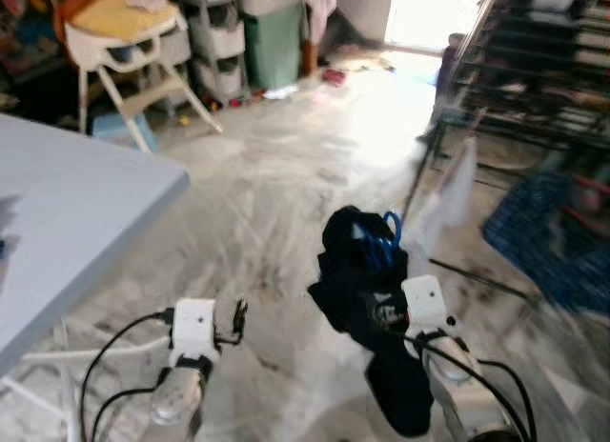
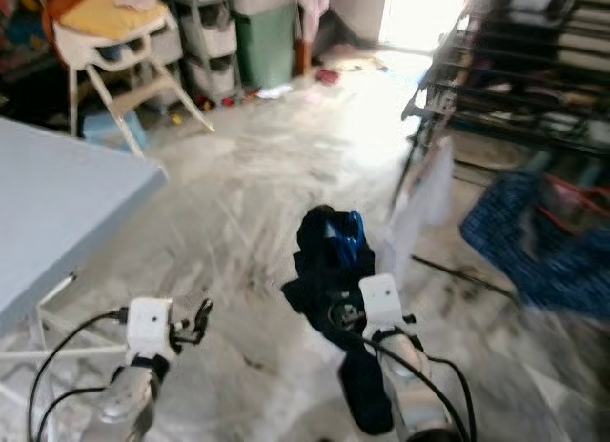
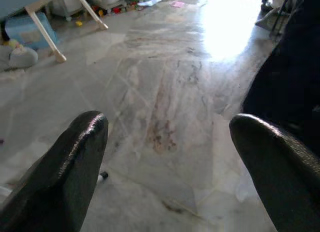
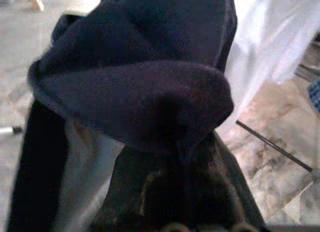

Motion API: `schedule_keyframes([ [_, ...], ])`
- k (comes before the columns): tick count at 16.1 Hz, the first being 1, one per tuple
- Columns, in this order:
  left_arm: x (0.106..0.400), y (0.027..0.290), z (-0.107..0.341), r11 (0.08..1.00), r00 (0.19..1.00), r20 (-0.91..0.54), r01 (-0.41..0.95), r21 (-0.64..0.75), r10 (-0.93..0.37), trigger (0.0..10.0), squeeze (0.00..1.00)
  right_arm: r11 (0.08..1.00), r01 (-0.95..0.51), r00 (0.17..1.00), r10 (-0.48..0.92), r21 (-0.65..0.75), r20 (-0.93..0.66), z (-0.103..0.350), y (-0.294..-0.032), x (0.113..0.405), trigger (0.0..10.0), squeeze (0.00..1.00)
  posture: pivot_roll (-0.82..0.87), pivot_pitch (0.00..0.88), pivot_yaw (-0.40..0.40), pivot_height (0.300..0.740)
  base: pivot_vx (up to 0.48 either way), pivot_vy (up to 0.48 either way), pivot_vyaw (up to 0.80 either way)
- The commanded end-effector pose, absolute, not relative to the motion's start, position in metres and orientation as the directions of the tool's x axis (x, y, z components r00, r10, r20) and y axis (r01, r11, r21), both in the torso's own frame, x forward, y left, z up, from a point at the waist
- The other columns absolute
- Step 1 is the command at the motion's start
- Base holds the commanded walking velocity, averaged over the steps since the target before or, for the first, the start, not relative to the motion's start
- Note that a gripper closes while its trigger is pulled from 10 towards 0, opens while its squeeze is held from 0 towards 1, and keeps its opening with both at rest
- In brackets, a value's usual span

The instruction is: Hang hanger

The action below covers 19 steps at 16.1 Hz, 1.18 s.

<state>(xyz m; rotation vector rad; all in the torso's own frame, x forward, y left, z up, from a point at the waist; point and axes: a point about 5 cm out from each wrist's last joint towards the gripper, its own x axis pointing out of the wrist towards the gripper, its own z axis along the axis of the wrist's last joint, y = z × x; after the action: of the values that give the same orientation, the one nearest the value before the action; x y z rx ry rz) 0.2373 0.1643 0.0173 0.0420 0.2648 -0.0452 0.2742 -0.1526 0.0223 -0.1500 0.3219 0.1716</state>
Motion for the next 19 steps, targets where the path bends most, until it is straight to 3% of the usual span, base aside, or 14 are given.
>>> schedule_keyframes([
  [1,0.237,0.165,0.017,0.998,0.963,-0.266,0.042,0.044,-0.029,10.0,0.0,0.976,-0.195,0.947,0.16,-0.102,-0.277,0.032,-0.15,0.279,10.0,0.0,-0.06,0.0,0.012,0.74,-0.334,0.0,0.0],
  [11,0.237,0.166,0.015,0.997,0.962,-0.272,0.048,0.055,-0.031,10.0,0.0,0.969,-0.235,0.941,0.207,-0.076,-0.266,0.033,-0.143,0.281,10.0,0.0,-0.06,0.0,0.017,0.74,-0.336,0.0,0.0],
  [14,0.238,0.165,0.018,0.996,0.968,-0.247,0.067,0.054,-0.051,10.0,0.0,0.965,-0.251,0.939,0.224,-0.074,-0.261,0.033,-0.141,0.28,10.0,0.0,-0.06,0.0,0.018,0.74,0.0,0.0,0.0],
  [19,0.241,0.163,0.019,0.995,0.968,-0.241,0.085,0.053,-0.07,10.0,0.0,0.962,-0.264,0.936,0.237,-0.072,-0.259,0.033,-0.14,0.281,10.0,0.0,-0.06,0.0,0.019,0.74,0.0,0.0,0.73],
])
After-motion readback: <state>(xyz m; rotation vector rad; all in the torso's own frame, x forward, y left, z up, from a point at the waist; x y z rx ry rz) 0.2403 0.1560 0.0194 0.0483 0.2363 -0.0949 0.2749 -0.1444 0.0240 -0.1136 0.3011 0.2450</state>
